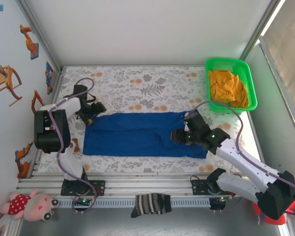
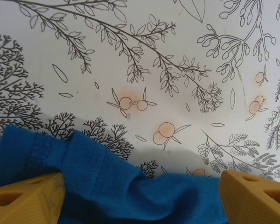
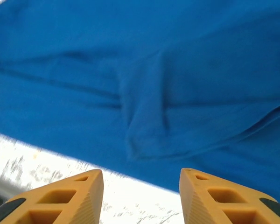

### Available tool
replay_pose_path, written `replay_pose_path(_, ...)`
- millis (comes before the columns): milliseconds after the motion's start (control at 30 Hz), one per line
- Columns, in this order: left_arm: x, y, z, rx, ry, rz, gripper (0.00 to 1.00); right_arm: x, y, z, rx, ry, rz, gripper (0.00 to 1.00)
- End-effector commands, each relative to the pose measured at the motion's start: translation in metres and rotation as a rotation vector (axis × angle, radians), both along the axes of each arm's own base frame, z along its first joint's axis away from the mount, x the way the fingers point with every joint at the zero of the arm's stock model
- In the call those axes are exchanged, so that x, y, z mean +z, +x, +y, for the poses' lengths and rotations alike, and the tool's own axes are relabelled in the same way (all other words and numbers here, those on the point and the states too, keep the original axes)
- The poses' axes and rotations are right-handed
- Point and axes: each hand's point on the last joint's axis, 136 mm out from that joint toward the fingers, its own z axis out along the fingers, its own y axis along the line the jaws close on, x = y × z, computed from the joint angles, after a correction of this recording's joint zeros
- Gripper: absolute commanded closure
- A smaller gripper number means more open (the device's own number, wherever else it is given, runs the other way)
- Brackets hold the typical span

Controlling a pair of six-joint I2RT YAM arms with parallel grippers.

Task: Fold the inside-out t-shirt

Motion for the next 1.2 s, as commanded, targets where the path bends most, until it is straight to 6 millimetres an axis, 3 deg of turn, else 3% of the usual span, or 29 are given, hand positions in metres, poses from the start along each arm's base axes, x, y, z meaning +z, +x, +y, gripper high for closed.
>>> replay_pose_path(0, 0.003, 0.002, -0.003, -0.013, -0.004, -0.001, 0.15, -0.022, 0.017, -0.045, -0.086, -0.205, 0.033, 0.54)
replay_pose_path(133, 0.003, 0.001, -0.003, -0.016, -0.005, 0.0, 0.15, -0.042, 0.028, -0.059, -0.136, -0.241, 0.095, 0.54)
replay_pose_path(633, 0.0, 0.002, -0.005, -0.016, -0.015, 0.001, 0.15, -0.088, 0.029, -0.05, -0.214, -0.201, 0.234, 0.51)
replay_pose_path(800, 0.0, 0.002, -0.005, -0.017, -0.017, -0.003, 0.15, -0.097, 0.032, -0.048, -0.232, -0.183, 0.26, 0.55)
replay_pose_path(867, 0.0, 0.002, -0.005, -0.02, -0.016, -0.005, 0.15, -0.097, 0.036, -0.05, -0.245, -0.175, 0.254, 0.66)
replay_pose_path(967, -0.001, 0.002, -0.005, -0.022, -0.014, -0.005, 0.15, -0.091, 0.038, -0.051, -0.255, -0.163, 0.241, 1.0)
replay_pose_path(1167, -0.002, 0.002, -0.004, -0.023, -0.013, -0.006, 0.15, -0.07, 0.025, -0.056, -0.275, -0.118, 0.206, 1.0)
